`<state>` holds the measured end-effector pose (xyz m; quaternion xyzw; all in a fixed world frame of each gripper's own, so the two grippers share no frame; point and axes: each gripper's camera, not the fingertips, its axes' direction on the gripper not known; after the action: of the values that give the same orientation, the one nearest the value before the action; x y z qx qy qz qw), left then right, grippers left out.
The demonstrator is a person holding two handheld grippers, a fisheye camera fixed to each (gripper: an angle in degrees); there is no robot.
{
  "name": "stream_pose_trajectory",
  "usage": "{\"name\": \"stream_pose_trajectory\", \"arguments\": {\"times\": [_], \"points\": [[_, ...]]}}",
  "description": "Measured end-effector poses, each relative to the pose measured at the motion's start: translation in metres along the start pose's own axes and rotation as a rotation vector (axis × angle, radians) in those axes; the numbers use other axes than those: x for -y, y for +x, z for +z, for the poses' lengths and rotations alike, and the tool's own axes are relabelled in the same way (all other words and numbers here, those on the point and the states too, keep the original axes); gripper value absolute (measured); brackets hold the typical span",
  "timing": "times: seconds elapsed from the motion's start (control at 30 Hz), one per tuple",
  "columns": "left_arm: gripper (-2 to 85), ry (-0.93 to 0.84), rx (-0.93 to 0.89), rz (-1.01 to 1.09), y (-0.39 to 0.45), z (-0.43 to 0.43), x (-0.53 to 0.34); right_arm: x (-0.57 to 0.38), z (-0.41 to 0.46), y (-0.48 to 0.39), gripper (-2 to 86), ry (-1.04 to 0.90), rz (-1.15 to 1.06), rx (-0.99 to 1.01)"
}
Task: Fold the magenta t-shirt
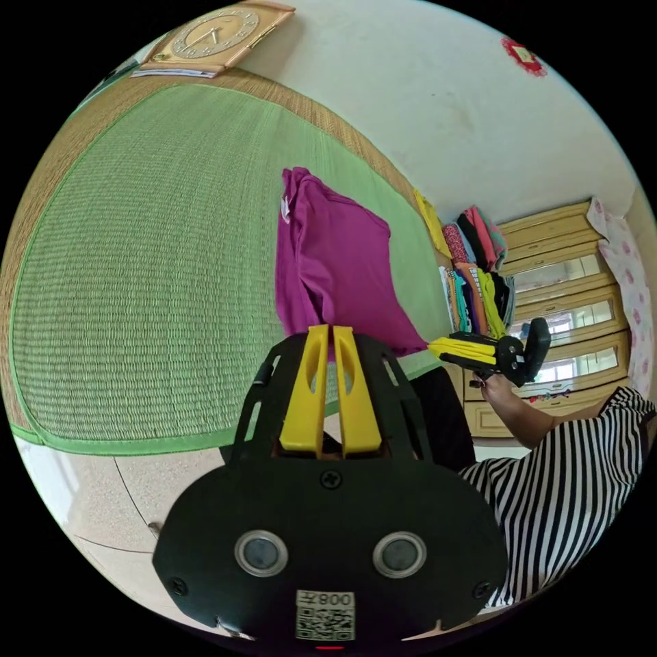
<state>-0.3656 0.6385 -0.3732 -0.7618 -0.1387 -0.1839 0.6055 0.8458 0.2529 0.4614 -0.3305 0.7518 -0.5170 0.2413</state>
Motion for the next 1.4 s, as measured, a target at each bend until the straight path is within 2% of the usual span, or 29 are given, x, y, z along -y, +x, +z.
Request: {"name": "stream_pose_trajectory", "arguments": {"times": [0.2,0.43,0.6,0.7,0.83,0.97,1.1,1.27,1.4], "points": [[1.2,-0.048,-0.019,-0.069,-0.008,0.016,0.001,-0.008,0.047,-0.002,0.2,-0.090,-0.019,0.043],[0.4,0.031,0.042,-0.039,0.013,0.002,0.001,-0.022,0.054,0.015,0.1,-0.097,0.021,0.130],[0.2,0.027,0.053,0.025,0.030,0.011,0.014,-0.029,0.034,0.027,0.1,-0.019,0.075,0.199],[0.2,-0.047,0.154,0.013,0.026,0.028,0.020,-0.021,0.027,0.043,0.1,0.034,0.097,0.218],[0.1,-0.022,0.125,-0.041,0.020,0.024,0.020,-0.018,0.065,0.050,0.1,-0.073,0.087,0.226],[0.1,0.076,0.080,0.020,0.034,0.011,0.036,-0.027,0.046,0.068,0.1,0.005,0.140,0.291],[0.2,0.107,0.060,0.113,0.046,0.017,0.075,-0.012,0.025,0.101,0.1,0.102,0.169,0.262],[0.1,0.058,0.163,0.208,0.053,0.044,0.140,0.042,0.024,0.174,0.2,0.201,0.248,0.176],[0.1,0.000,0.279,0.195,0.041,0.062,0.164,0.072,0.040,0.211,0.2,0.201,0.306,0.147]]}}
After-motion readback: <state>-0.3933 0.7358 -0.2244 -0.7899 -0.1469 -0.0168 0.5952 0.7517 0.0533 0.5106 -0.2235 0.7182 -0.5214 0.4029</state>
